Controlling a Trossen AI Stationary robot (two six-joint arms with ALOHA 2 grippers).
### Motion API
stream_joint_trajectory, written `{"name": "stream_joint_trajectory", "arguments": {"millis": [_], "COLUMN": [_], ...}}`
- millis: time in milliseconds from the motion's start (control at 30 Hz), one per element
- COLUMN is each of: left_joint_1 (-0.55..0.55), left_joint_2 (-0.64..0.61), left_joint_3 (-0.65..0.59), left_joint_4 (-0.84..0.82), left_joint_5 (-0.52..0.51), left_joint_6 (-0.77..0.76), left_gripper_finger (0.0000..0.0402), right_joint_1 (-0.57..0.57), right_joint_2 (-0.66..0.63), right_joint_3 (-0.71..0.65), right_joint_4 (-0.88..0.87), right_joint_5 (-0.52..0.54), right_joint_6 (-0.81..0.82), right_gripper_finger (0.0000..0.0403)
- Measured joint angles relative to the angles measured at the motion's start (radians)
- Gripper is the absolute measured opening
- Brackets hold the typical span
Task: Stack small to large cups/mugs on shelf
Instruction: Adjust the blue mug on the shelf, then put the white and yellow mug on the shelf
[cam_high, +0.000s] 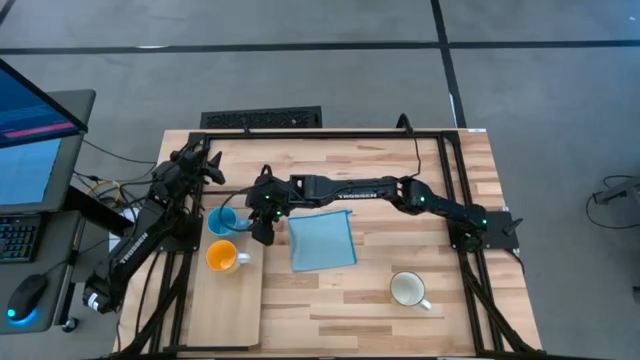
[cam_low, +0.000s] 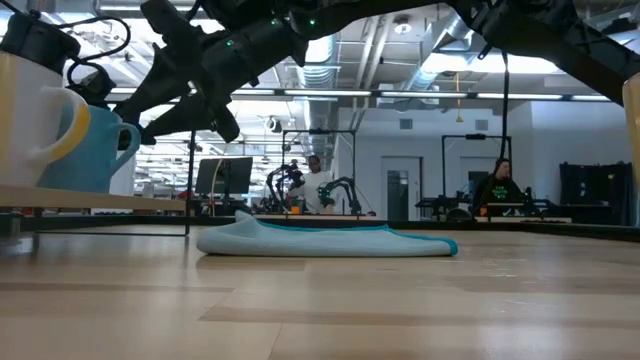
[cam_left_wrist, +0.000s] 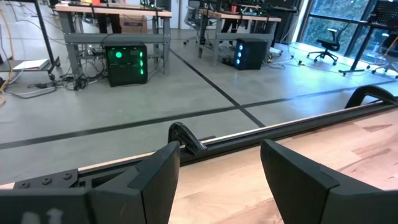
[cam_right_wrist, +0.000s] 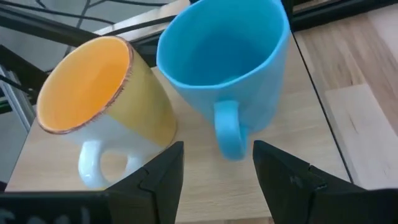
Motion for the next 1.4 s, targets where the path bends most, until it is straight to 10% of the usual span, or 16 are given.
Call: {"name": "stream_joint_trajectory", "arguments": {"millis": [867, 1200, 1400], "left_joint_1": [0.000, -0.001, -0.002], "left_joint_2": [0.000, 0.002, 0.007], "left_joint_3": [0.000, 0.000, 0.000], "left_joint_4": [0.000, 0.000, 0.000], "left_joint_5": [0.001, -0.001, 0.003], "left_joint_6": [-0.010, -0.019, -0.027], "left_gripper_finger": [0.0217, 0.0217, 0.0217], "right_joint_1": [-0.043, -0.048, -0.039], "right_joint_2": [-0.169, -0.448, -0.614], "right_joint_3": [0.003, -0.003, -0.019], "right_joint_4": [-0.978, -1.060, -1.059], "right_joint_5": [0.028, 0.440, 0.502], "right_joint_6": [0.030, 0.058, 0.133], "right_gripper_finger": [0.0216, 0.0216, 0.0216]}}
